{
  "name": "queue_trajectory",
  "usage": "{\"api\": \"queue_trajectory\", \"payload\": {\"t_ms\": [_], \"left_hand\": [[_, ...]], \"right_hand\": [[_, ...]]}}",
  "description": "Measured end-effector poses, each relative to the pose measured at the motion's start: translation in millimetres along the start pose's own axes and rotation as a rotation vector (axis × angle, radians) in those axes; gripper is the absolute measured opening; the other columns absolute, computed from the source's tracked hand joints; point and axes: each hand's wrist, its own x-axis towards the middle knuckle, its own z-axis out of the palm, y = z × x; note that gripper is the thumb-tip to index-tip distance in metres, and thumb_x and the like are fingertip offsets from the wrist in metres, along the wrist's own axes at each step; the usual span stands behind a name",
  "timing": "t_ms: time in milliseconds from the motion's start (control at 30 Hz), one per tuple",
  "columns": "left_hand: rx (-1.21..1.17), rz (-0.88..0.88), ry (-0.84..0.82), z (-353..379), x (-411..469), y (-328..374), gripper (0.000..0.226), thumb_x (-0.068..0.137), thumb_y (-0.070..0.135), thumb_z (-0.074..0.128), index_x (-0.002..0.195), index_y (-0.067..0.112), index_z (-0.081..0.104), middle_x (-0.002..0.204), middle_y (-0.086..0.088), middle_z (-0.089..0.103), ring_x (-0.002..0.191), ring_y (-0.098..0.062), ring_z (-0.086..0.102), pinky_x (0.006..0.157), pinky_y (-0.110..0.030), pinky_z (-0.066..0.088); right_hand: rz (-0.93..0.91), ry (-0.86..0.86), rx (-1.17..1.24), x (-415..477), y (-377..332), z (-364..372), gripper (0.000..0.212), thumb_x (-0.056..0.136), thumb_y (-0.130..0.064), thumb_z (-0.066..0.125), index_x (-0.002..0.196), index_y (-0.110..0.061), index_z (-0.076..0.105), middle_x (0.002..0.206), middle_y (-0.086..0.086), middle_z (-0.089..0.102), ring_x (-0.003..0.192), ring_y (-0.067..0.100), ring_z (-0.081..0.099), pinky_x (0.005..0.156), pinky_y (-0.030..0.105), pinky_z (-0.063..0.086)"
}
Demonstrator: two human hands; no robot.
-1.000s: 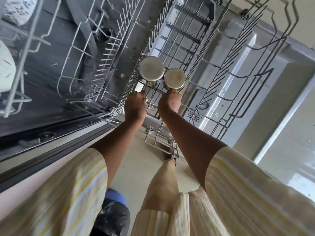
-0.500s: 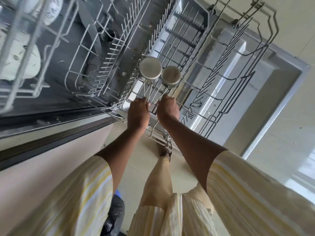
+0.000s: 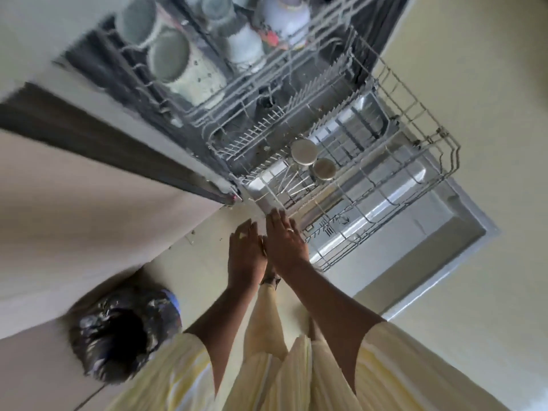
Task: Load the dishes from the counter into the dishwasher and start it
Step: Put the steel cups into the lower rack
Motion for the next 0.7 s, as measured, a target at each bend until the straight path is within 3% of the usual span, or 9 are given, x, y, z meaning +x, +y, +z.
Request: {"api": "queue_trajectory", "payload": {"t_ms": [133, 233, 400, 467, 533, 700], "left_hand": [[-0.009, -0.137, 0.050, -29.8, -57.3, -1.3, 0.047, 0.083, 0.020, 0.038, 0.117, -0.005, 0.057, 0.114, -0.019, 0.063, 0.105, -0.033, 0.061, 0.088, -0.042, 0.049], [0.044, -0.224, 0.082, -53.3, -96.2, -4.4, 0.047, 0.082, 0.019, 0.040, 0.119, -0.004, 0.058, 0.118, -0.019, 0.062, 0.110, -0.033, 0.059, 0.093, -0.046, 0.047], [0.009, -0.423, 0.128, -109.1, -155.0, -14.9, 0.052, 0.081, 0.020, 0.029, 0.115, 0.002, 0.063, 0.115, -0.013, 0.066, 0.109, -0.029, 0.062, 0.089, -0.046, 0.049], [0.015, -0.475, 0.203, -131.9, -181.1, -21.1, 0.044, 0.081, 0.018, 0.040, 0.114, 0.002, 0.064, 0.115, -0.013, 0.066, 0.109, -0.030, 0.062, 0.088, -0.047, 0.050], [0.017, -0.525, 0.265, -154.9, -206.6, -29.5, 0.040, 0.078, 0.015, 0.051, 0.113, 0.001, 0.064, 0.115, -0.013, 0.066, 0.108, -0.031, 0.062, 0.088, -0.047, 0.049], [0.028, -0.652, 0.306, -220.4, -260.3, -59.0, 0.040, 0.083, 0.024, 0.045, 0.110, 0.005, 0.067, 0.112, -0.009, 0.068, 0.106, -0.026, 0.064, 0.085, -0.043, 0.052]], "right_hand": [[-0.201, -0.019, -0.224, -33.3, -24.7, 1.5, 0.060, 0.086, -0.029, 0.020, 0.133, -0.006, 0.050, 0.138, 0.009, 0.050, 0.128, 0.024, 0.047, 0.105, 0.038, 0.038], [-0.406, 0.012, -0.352, -62.0, -47.1, -9.3, 0.057, 0.081, -0.031, 0.027, 0.117, -0.007, 0.065, 0.122, 0.006, 0.064, 0.114, 0.019, 0.060, 0.094, 0.037, 0.048], [-0.713, 0.049, -0.503, -108.5, -102.3, -34.2, 0.053, 0.082, -0.029, 0.030, 0.113, -0.011, 0.068, 0.120, 0.004, 0.065, 0.113, 0.016, 0.061, 0.093, 0.036, 0.049], [-0.859, 0.106, -0.561, -126.9, -127.8, -45.9, 0.043, 0.084, -0.034, 0.046, 0.115, -0.012, 0.066, 0.123, 0.003, 0.063, 0.116, 0.015, 0.059, 0.095, 0.034, 0.047], [-0.967, 0.113, -0.588, -146.4, -158.4, -58.3, 0.050, 0.074, -0.039, 0.071, 0.117, -0.012, 0.065, 0.125, 0.003, 0.062, 0.117, 0.015, 0.058, 0.097, 0.034, 0.046], [-1.133, 0.132, -0.634, -186.0, -246.1, -78.9, 0.064, 0.063, -0.036, 0.082, 0.118, -0.008, 0.064, 0.125, 0.006, 0.061, 0.116, 0.019, 0.058, 0.095, 0.038, 0.047]]}}
